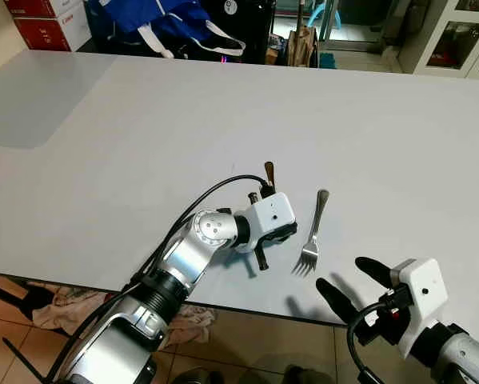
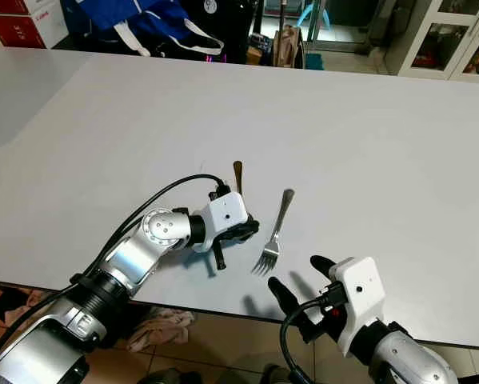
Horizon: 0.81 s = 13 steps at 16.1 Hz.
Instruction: Setting the table
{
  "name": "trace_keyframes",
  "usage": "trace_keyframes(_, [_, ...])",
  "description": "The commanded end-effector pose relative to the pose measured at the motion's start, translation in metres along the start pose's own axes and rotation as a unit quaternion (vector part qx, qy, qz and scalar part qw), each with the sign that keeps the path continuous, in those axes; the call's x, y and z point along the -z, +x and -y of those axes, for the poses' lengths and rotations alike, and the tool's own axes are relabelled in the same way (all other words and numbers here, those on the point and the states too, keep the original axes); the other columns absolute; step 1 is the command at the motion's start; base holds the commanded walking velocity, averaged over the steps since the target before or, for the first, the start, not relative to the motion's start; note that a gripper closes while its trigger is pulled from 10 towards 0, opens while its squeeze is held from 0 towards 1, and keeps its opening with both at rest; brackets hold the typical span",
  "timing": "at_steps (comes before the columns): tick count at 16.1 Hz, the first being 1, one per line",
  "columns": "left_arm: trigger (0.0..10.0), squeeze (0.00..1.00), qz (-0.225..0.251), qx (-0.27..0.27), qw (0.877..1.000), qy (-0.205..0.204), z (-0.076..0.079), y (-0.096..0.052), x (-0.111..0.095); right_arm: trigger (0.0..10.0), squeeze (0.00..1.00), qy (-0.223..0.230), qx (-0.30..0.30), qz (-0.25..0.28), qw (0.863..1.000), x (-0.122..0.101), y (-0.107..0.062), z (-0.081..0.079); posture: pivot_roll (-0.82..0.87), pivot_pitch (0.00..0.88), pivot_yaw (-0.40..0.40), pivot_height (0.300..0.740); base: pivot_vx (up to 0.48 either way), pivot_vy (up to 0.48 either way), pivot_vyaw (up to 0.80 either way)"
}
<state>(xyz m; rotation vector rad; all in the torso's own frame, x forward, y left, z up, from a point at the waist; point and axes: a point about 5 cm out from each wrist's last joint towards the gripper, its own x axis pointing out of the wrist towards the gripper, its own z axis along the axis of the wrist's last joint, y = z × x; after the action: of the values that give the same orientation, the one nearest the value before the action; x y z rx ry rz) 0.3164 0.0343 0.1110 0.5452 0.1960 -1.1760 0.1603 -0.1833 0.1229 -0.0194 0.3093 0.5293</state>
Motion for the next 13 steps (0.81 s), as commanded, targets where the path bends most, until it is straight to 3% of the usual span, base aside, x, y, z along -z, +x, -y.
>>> trace_keyframes(1, [10.0, 0.00, 0.007, 0.001, 1.000, 0.003, -0.002, -0.001, -0.004, 10.0, 0.00, -0.004, 0.000, -0.003, 1.000, -0.001, -0.001, 0.000, -0.15, 0.089, 0.047, 0.740, 0.000, 0.000, 0.00])
trace_keyframes(10, [10.0, 0.00, 0.011, 0.063, 0.998, -0.028, 0.030, -0.026, 0.000, 10.0, 0.00, -0.002, 0.000, -0.008, 1.000, 0.002, -0.001, 0.000, -0.14, 0.090, 0.049, 0.740, 0.000, 0.000, 0.00])
trace_keyframes(13, [10.0, 0.00, 0.022, 0.057, 0.998, -0.033, 0.028, -0.030, -0.009, 10.0, 0.00, -0.002, -0.001, -0.008, 1.000, 0.003, 0.001, 0.001, -0.13, 0.084, 0.048, 0.740, 0.000, 0.000, 0.00])
